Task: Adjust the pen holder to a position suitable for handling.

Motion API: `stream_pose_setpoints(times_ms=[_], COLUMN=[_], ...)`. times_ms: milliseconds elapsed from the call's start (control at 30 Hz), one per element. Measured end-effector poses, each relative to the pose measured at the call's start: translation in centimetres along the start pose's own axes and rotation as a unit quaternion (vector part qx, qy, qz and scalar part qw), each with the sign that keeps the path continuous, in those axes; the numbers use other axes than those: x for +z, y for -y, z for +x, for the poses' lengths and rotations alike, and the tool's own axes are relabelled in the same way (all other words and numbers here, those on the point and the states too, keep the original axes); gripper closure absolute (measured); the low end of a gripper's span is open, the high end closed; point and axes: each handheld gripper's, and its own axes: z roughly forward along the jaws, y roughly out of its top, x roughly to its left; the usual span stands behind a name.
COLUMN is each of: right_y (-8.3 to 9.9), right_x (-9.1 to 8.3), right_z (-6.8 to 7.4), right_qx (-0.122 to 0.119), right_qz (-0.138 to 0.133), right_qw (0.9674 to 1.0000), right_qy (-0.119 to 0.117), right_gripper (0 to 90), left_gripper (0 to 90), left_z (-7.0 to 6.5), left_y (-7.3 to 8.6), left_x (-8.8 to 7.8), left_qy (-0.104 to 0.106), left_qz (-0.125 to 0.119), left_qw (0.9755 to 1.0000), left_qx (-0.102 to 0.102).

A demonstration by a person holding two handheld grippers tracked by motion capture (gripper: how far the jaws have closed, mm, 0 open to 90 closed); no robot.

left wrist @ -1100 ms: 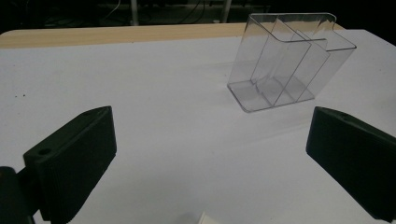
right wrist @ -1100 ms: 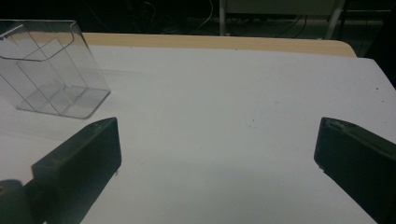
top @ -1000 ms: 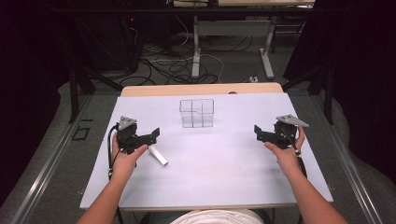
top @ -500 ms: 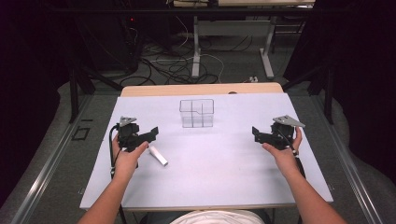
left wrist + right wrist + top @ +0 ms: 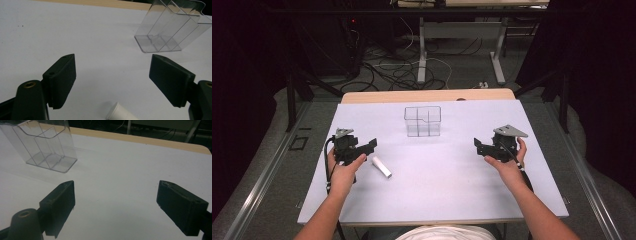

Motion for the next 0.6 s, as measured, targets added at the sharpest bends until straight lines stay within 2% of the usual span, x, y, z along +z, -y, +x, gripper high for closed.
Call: stream_pose_setpoints(times_ms=[33, 133, 200, 267, 333, 367, 467, 533, 600], right_y=[-0.1, -0.1, -0.4, -0.5, -0.7, -0.8, -0.9, -1.0, -1.1], right_x=[0.2, 0.4, 0.7, 0.9, 1.5, 1.8, 2.4, 2.7, 3.0], right_z=[0.6, 1.2, 2.1, 2.4, 3.4, 3.8, 4.8, 5.7, 6.5], right_qx=[0.001, -0.009, -0.014, -0.013, -0.015, -0.014, -0.017, -0.021, -0.022], right_qz=[0.002, 0.006, 0.007, 0.011, 0.023, 0.031, 0.057, 0.072, 0.086], right_qw=[1.0, 0.9999, 0.9996, 0.9994, 0.9986, 0.9981, 0.996, 0.9941, 0.9923], right_qy=[-0.007, -0.011, -0.025, -0.029, -0.045, -0.051, -0.067, -0.078, -0.086], right_gripper=[14.8, 14.8, 15.0, 15.1, 15.4, 15.3, 15.3, 15.5, 17.0], left_gripper=[23.4, 23.6, 23.6, 23.6, 23.7, 23.8, 24.5, 25.4, 26.4], left_z=[0.2, 0.6, 0.9, 1.1, 1.3, 1.5, 1.7, 2.1, 2.3], left_y=[0.0, 0.2, 0.3, 0.3, 0.1, 0.0, 0.0, -0.1, -0.1], left_x=[-0.1, -0.3, -0.4, -0.4, -0.4, -0.4, -0.4, -0.5, -0.7], left_qy=[0.002, 0.005, 0.012, 0.014, 0.017, 0.019, 0.021, 0.018, 0.019], left_qz=[0.001, 0.005, 0.008, 0.009, 0.008, 0.005, 0.005, 0.004, 0.0], left_qw=[1.0, 1.0, 0.9999, 0.9999, 0.9998, 0.9996, 0.9996, 0.9995, 0.9989], left_qx=[0.002, 0.004, -0.003, -0.005, -0.009, -0.018, -0.019, -0.027, -0.044])
